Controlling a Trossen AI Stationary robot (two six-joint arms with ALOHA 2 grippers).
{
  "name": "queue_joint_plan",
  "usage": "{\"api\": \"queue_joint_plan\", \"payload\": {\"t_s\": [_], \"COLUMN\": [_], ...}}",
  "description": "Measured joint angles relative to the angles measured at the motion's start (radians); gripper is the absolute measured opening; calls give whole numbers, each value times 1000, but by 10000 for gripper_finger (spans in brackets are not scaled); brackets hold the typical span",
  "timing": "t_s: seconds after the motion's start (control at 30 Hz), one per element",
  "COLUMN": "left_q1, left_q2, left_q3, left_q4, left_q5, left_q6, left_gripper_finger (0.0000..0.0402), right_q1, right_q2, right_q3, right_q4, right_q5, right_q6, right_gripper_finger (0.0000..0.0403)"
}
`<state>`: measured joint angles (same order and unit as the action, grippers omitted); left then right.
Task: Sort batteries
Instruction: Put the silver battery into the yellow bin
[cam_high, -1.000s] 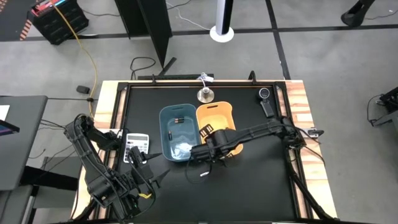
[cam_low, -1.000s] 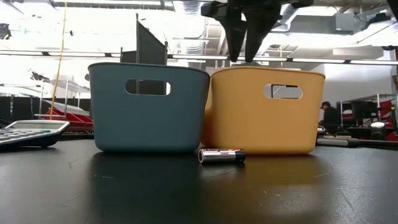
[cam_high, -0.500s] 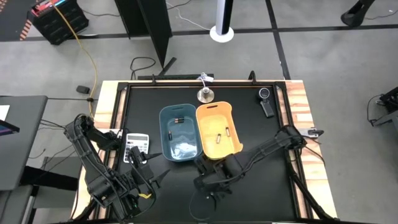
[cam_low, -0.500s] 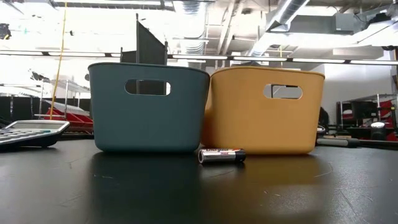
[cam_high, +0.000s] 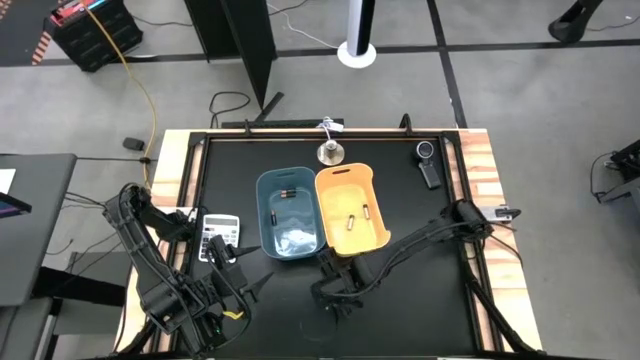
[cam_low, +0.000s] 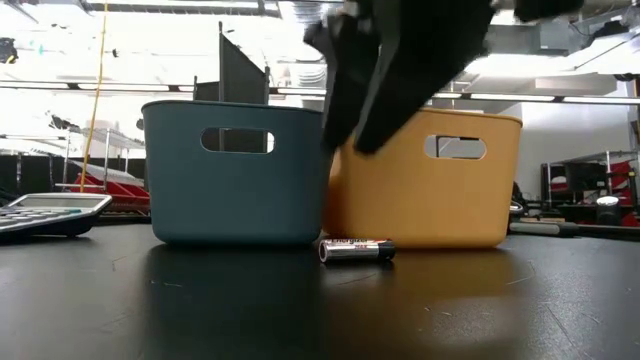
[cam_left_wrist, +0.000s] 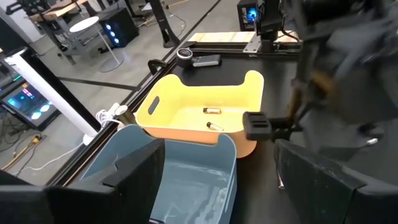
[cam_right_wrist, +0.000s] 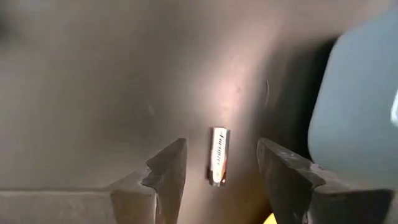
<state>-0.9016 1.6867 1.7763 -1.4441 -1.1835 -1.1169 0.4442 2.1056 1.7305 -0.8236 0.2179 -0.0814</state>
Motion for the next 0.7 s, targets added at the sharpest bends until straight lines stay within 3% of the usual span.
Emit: {"api": "queue_joint_plan", "payload": {"t_s": [0.33,0.7], "left_q1": [0,0], "left_q2": [0,0], "left_q3": [0,0], "left_q4": [15,19], "left_q5": [0,0], "left_q6": [-5,-5], "left_gripper_finger": [295,295], "right_q1": [-27,-7], "right_q2": [0,8], "right_q3": [-147,-147], "right_q4": [121,118], "right_q5": [-15,-5], "right_q6": [21,-3], "right_gripper_finger": [210,210]}}
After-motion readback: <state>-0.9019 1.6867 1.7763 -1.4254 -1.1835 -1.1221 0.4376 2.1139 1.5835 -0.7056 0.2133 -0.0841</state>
